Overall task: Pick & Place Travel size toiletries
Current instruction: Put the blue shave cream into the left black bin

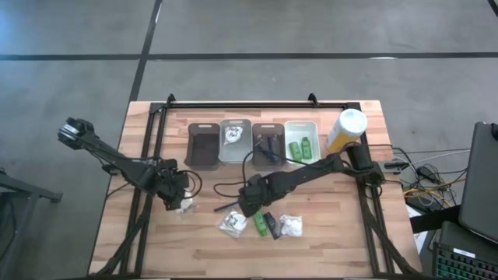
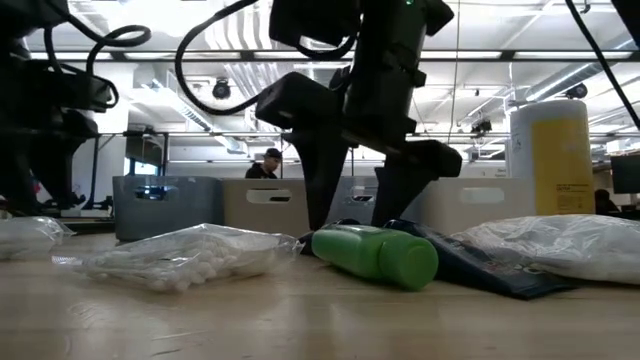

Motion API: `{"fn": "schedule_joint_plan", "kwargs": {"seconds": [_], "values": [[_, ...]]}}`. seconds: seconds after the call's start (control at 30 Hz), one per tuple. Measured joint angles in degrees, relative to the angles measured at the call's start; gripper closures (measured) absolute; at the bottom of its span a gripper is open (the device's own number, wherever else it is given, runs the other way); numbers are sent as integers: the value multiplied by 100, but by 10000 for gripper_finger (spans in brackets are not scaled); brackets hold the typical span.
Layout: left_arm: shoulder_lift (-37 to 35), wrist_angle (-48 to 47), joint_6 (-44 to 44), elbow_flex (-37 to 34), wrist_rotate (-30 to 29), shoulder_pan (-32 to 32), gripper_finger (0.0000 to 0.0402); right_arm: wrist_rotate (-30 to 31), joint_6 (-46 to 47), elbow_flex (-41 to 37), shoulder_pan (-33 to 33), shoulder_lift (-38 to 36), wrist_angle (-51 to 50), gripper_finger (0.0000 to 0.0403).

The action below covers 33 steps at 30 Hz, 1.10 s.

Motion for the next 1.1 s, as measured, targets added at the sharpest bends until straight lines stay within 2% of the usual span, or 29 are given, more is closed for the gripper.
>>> {"fn": "schedule_joint_plan", "kwargs": {"seconds": [0.23,0.5,0.73,0.93,1.1], "values": [[-162,10,-54,-50,-1,0,154,-201,-153,2,-16,162,167,153],[-221,75,-60,-104,-3,1,154,-164,-264,-3,-4,186,156,210],[-228,98,-59,-113,-4,0,154,-239,-429,13,0,78,223,284],[-228,96,-59,-111,-5,0,154,-45,-162,17,-15,-351,106,286],[-243,159,-59,-113,-11,0,154,583,395,17,-14,-1087,-427,284]]}}
